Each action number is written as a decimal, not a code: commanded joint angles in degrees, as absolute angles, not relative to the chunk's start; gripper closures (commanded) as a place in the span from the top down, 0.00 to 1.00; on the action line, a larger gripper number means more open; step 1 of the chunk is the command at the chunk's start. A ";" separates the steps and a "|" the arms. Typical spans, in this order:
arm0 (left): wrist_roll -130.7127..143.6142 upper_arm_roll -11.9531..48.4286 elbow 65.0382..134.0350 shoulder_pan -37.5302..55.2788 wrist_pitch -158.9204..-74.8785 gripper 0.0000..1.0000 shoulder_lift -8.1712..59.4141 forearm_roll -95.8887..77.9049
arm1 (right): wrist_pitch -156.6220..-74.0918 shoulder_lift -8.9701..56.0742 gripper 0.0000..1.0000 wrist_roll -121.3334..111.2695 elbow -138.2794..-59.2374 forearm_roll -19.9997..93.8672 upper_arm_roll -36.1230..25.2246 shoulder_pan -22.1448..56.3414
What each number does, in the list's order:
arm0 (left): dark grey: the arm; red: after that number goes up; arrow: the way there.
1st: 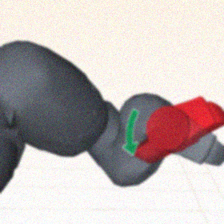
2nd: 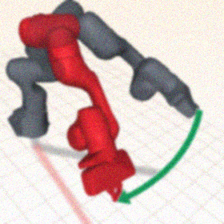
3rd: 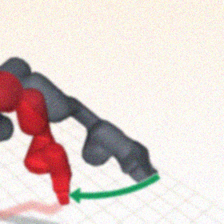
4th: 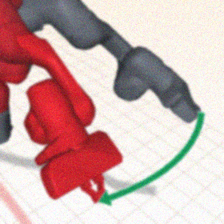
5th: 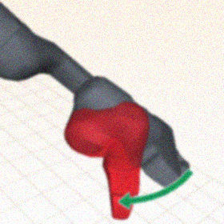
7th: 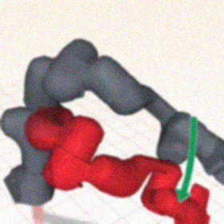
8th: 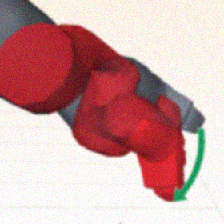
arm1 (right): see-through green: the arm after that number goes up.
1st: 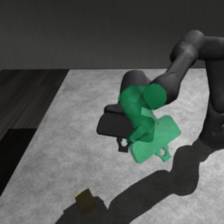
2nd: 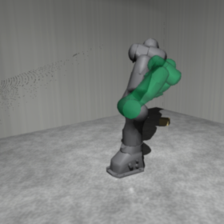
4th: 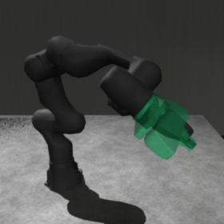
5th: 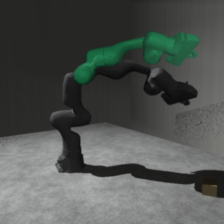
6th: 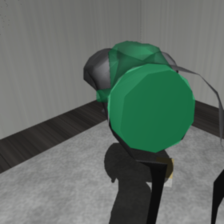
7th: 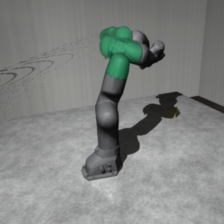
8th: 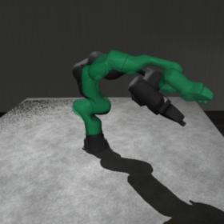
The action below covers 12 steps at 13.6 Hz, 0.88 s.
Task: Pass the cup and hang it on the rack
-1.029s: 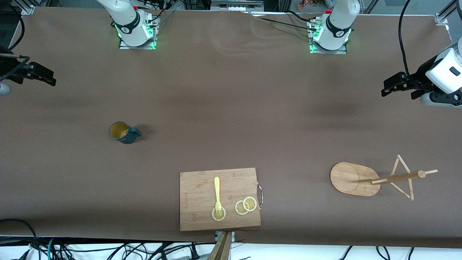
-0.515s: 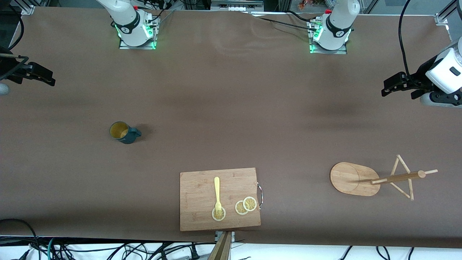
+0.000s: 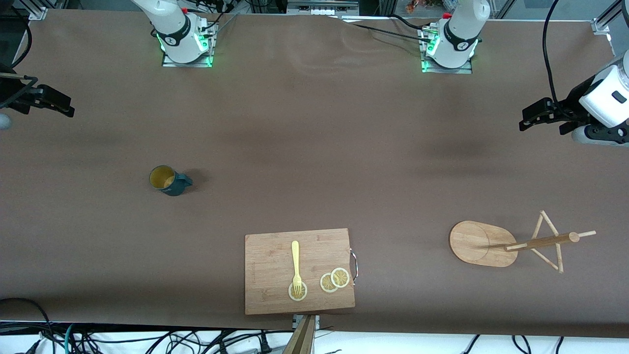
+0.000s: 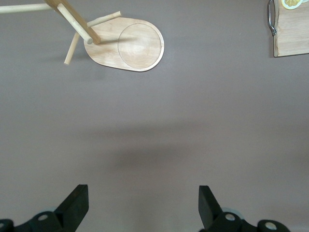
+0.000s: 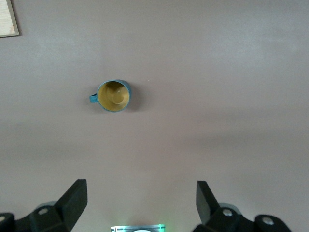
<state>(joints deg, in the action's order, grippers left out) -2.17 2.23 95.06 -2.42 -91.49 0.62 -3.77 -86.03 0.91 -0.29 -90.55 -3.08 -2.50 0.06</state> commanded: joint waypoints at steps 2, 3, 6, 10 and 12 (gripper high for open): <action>-2.81 2.29 94.31 -2.72 -90.62 1.00 0.88 -3.96 | -85.43 1.58 1.00 -0.26 -88.77 -3.16 -2.11 -0.62; -2.81 2.29 94.31 -2.72 -90.62 1.00 0.88 -3.96 | -85.34 1.58 1.00 -0.26 -88.77 -3.16 -2.11 -0.62; -2.73 2.29 94.31 -2.72 -90.62 1.00 0.88 -3.95 | -85.43 1.58 1.00 -0.26 -88.77 -3.16 -2.11 -0.62; -2.81 2.29 94.31 -2.72 -90.62 1.00 0.88 -3.87 | -85.52 1.67 1.00 -0.35 -88.68 -3.25 -2.11 -0.70; -2.81 2.29 94.31 -2.72 -90.62 1.00 0.97 -3.87 | -85.60 2.46 1.00 -0.26 -88.25 -3.25 -2.20 -0.70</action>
<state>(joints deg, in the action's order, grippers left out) -2.17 2.23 95.06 -2.42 -91.48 0.64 -3.77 -86.12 1.05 -0.29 -90.53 -3.08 -2.53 -0.01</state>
